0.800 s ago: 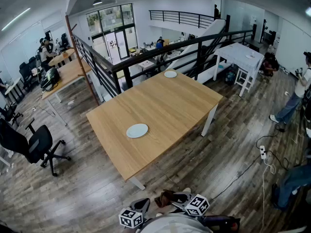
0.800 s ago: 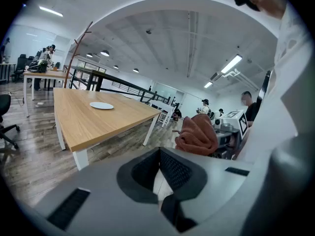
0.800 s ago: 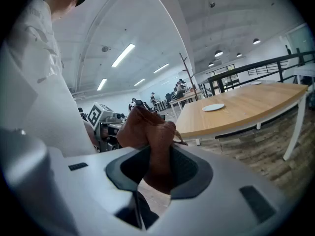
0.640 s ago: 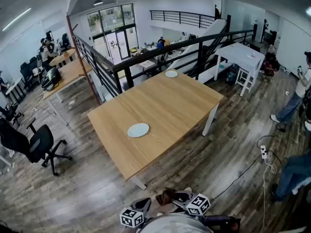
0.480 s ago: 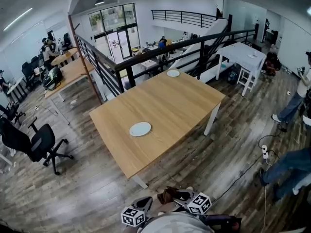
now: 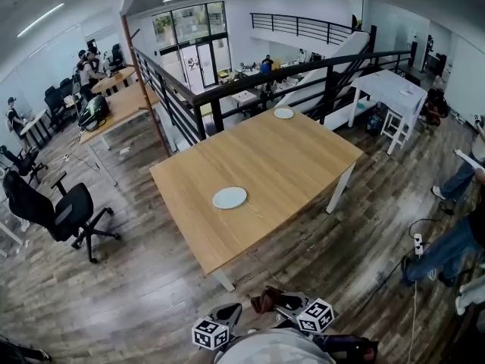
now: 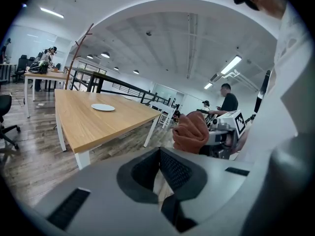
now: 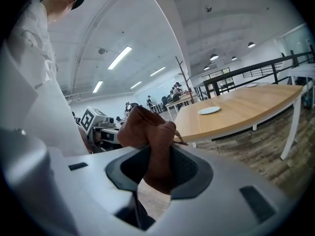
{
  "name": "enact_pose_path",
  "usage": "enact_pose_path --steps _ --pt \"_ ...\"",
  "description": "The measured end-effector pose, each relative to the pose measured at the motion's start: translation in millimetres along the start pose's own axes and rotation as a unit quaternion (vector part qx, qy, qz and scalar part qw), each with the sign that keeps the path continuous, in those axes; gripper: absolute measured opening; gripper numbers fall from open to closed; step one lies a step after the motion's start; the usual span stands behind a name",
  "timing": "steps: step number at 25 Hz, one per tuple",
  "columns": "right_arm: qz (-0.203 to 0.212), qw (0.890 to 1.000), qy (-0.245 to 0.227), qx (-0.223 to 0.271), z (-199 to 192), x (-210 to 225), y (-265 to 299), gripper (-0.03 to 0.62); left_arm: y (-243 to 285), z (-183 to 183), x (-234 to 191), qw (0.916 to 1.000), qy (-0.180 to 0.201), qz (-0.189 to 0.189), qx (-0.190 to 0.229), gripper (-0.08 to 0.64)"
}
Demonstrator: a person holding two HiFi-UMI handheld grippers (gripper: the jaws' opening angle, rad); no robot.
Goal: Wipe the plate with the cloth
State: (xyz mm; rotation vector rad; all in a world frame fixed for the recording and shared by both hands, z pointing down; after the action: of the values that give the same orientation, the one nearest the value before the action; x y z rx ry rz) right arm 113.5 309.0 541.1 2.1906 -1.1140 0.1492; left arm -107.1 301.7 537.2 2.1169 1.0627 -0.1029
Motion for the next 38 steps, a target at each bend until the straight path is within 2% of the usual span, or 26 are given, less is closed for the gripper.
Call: enact_pose_path --steps 14,22,29,38 --pt "-0.012 1.0 -0.003 0.007 10 11 5 0.124 1 6 -11 1.0 0.004 -0.002 0.003 0.011" --pt "0.004 1.0 -0.003 0.003 16 25 7 0.124 4 10 -12 0.9998 -0.008 0.016 0.009 0.011" --pt "0.021 1.0 -0.001 -0.007 27 54 10 0.124 21 21 -17 0.9989 -0.029 0.036 0.003 0.011" --pt "0.042 0.999 -0.002 -0.019 51 115 2 0.124 63 63 -6 0.9983 -0.033 0.046 -0.012 0.011"
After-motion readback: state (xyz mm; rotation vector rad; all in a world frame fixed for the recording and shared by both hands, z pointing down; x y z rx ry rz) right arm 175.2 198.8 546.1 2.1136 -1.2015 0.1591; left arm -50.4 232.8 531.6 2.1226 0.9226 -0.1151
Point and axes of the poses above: the fingertips, and each gripper's own axes: y forward along the fingers, x to its right, z out of its top, the point moved 7 cm from there along -y, backward along the fingers, and after that the axes turned 13 degrees about -x, right-handed, at the moved point
